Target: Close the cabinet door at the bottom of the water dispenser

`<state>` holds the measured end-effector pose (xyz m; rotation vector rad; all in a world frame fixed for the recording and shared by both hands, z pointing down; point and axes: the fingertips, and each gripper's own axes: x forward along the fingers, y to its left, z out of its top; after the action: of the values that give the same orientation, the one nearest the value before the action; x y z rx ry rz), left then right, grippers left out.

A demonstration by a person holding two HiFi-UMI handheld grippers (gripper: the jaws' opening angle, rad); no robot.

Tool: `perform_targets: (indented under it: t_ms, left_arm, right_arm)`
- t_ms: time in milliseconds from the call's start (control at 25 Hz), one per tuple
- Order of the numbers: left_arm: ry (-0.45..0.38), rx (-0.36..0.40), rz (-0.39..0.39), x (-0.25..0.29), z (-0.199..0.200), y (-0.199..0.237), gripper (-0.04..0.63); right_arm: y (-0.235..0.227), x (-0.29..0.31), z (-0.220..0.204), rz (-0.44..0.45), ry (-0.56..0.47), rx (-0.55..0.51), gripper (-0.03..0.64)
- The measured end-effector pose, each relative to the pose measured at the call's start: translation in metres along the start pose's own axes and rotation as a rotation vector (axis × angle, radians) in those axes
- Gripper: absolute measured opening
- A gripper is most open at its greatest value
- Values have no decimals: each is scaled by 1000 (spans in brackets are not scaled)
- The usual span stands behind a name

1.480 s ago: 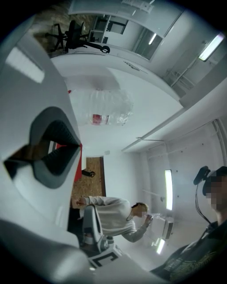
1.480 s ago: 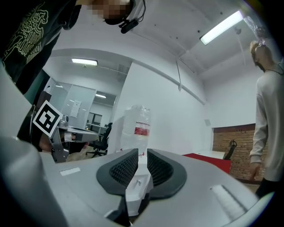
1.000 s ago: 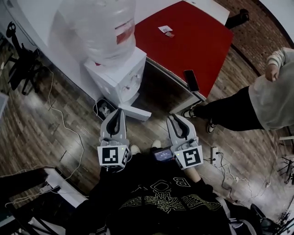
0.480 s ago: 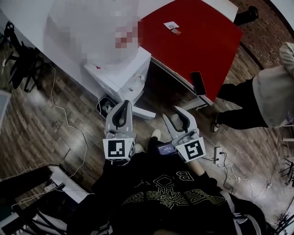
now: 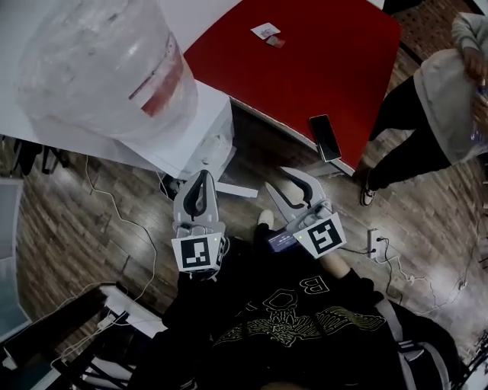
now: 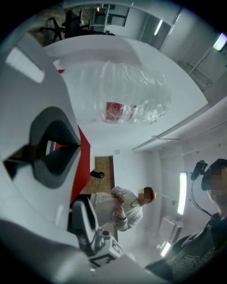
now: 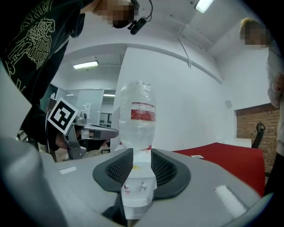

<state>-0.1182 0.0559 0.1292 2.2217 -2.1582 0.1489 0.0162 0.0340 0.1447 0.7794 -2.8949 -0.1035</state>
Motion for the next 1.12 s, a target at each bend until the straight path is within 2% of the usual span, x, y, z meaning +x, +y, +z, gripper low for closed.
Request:
perform_targets:
  t_ms: [80, 160, 240, 400, 520, 640, 720, 800, 1000, 1120]
  left_arm:
    - [7, 10, -9, 14, -7, -6, 8]
    - [33, 20, -29, 29, -19, -12, 8]
    - [80, 23, -59, 36, -37, -23, 8]
    - [167, 11, -120, 49, -75, -40, 8]
    - [207, -4, -107, 63, -113, -35, 8]
    - [258, -31, -92, 72, -155, -32, 8]
    - [287, -32, -102, 74, -184, -34, 8]
    - [313, -39, -104, 75, -216, -36, 8]
    - [393, -83, -91, 75, -297, -32, 8]
    - [421, -61, -95, 71, -334, -33, 8]
  right_arm:
    - [-12, 5, -22, 15, 55, 6, 126]
    - [-24, 13, -36, 23, 61, 26, 126]
    - [-32, 14, -47, 26, 61, 54, 126]
    - [-41, 12, -87, 6, 144, 81, 123]
    - [-41, 22, -126, 24, 205, 111, 124]
    - [-33, 35, -164, 79, 233, 142, 129]
    - [-23, 42, -193, 125, 260, 127, 132]
    - [-12, 44, -230, 158, 310, 121, 132]
    - [20, 53, -323, 218, 394, 186, 133]
    - [32, 57, -364, 238, 421, 182, 137]
